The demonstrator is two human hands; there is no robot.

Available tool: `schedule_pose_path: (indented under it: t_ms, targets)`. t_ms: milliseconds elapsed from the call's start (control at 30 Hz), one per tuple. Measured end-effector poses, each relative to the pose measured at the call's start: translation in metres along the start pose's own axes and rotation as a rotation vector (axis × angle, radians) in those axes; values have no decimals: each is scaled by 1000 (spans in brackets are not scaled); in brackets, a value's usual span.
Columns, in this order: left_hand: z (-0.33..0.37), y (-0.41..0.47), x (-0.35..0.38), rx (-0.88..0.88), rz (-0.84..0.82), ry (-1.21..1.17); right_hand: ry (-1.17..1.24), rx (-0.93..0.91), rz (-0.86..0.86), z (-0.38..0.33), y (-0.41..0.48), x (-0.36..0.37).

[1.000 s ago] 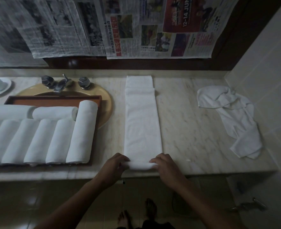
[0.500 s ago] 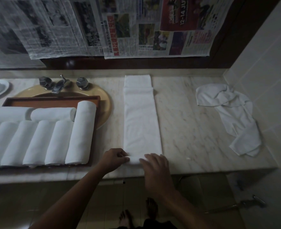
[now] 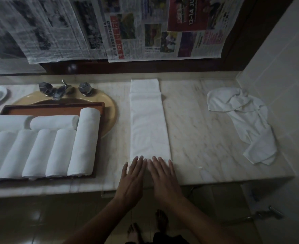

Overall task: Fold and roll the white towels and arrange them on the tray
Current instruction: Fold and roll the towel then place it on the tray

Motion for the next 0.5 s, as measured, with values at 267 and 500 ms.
schedule_pose_path:
  t_ms: [267,500]
  targets:
    - [-29,19,-1,79,-119,-53,9,-55,26,22,18,-5]
    - [-35,11,-15,27,-105,-220,101,-141,40,34,8,-19]
Point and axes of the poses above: each hand's wrist, its own y-axis towards the middle knuckle, its own x-axis out of the palm, z = x × y, the point moved 8 cm from there along y, towards the middle knuckle, and after that the axes turned 2 degrees about x, right-handed, at the moved point
